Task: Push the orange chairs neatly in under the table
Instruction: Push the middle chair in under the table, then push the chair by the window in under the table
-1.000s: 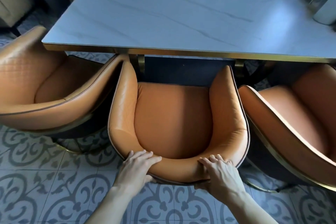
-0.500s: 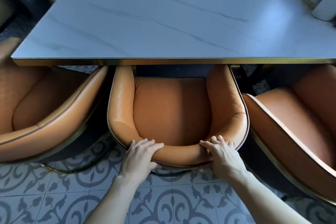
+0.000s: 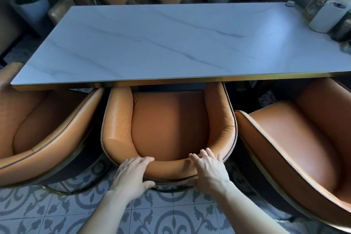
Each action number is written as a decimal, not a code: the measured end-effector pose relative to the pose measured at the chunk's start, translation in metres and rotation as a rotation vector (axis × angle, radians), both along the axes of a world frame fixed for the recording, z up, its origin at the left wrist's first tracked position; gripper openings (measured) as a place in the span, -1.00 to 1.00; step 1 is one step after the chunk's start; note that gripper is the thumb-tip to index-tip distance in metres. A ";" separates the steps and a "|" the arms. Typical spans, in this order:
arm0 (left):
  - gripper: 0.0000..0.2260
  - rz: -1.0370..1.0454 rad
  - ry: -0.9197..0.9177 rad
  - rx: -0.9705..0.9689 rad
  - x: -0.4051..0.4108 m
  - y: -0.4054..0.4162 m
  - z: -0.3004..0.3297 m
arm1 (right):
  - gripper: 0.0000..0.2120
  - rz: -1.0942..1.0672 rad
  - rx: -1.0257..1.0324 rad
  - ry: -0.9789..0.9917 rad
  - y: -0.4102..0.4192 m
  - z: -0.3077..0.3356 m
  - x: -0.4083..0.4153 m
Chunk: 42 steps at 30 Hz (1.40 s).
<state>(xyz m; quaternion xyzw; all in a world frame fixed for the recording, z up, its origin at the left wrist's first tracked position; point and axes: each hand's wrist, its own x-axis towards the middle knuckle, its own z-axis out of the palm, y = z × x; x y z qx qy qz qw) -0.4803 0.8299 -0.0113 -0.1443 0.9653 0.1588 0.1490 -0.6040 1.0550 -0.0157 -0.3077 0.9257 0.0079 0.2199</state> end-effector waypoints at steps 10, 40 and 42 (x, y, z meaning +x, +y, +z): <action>-0.33 -0.051 0.052 0.007 0.025 0.057 0.096 | -0.22 -0.172 -0.058 0.051 0.087 0.113 0.047; -0.18 -0.374 0.129 0.063 -0.070 0.552 0.200 | -0.14 -0.563 -0.032 0.174 0.581 0.213 0.038; -0.18 -0.389 0.116 0.071 -0.081 0.578 0.190 | -0.13 -0.578 -0.051 0.147 0.606 0.205 0.027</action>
